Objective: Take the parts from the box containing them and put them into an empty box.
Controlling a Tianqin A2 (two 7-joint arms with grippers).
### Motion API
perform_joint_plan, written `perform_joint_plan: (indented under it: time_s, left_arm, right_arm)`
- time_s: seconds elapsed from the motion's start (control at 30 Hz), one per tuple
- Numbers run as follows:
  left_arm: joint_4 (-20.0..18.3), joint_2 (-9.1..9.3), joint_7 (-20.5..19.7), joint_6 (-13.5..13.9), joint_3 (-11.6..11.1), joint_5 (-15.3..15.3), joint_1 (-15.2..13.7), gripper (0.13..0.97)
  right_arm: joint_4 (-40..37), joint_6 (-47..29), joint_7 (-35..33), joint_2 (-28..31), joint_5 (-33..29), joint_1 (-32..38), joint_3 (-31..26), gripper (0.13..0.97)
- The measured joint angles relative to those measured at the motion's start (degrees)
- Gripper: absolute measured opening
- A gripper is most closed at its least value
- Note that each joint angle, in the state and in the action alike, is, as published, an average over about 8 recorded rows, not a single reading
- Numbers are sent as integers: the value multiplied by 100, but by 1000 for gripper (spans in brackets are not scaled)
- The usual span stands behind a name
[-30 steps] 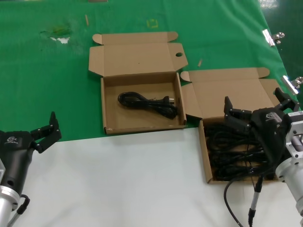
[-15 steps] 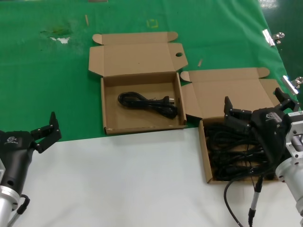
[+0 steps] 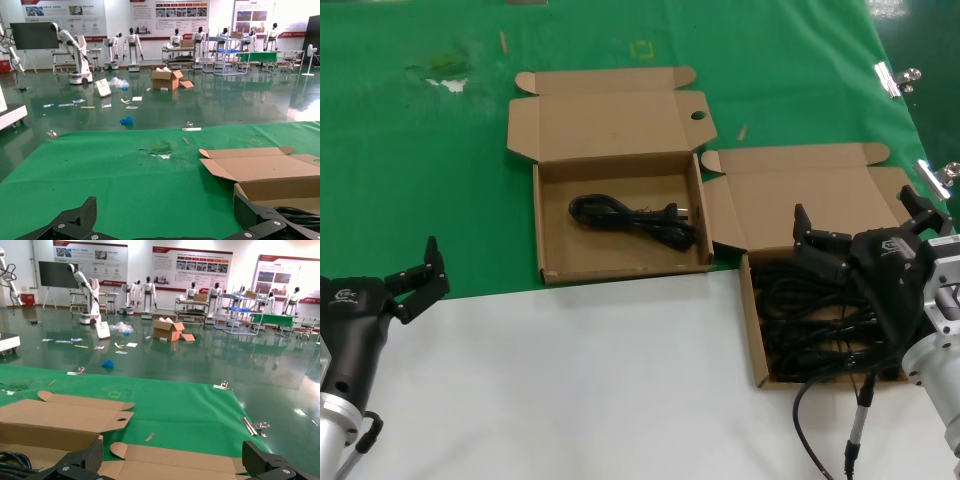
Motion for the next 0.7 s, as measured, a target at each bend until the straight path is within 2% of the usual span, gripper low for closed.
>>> perform_joint_plan:
  time_s: [0.7]
  left_arm:
    - [0, 0, 0, 0, 0, 0, 0, 966]
  right_arm:
    - [0, 0, 0, 0, 0, 0, 0, 966]
